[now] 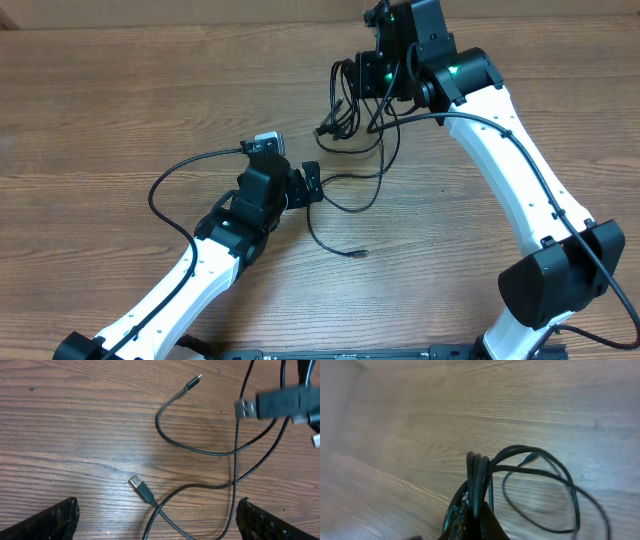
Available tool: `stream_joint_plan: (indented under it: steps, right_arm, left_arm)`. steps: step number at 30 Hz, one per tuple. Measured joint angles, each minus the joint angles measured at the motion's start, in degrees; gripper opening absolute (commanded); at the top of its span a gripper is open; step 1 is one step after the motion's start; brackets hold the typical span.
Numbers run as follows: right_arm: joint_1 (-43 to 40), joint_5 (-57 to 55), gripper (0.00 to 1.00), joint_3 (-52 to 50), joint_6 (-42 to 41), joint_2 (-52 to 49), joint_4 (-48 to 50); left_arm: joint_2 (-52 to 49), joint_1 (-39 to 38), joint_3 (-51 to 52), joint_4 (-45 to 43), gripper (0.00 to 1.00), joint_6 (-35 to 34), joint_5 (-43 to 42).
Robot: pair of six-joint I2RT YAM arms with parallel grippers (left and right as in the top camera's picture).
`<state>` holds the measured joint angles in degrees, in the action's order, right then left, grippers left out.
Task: Untangle cables
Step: 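Raise the right gripper high, lifting the cable bundle off the table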
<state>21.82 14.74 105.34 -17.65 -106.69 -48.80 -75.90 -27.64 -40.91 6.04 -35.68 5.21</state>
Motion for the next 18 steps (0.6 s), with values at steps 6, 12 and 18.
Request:
stream_joint_plan:
  steps: [6,12,18]
  right_arm:
    - [-0.04,-0.02,0.04,0.0,-10.12,0.0,-0.13]
    - [-0.09,-1.36,0.04,0.0,-22.1,0.0,-3.13]
    - [-0.09,-5.14,0.04,0.0,-29.38,0.0,-5.05]
  left_arm:
    - [0.0,0.0,0.02,-0.85,1.0,-0.15,-1.07]
    - [0.0,0.0,0.0,-7.19,1.0,-0.17,-4.63]
    - [0.0,0.0,0.0,-13.62,1.0,2.32,-7.3]
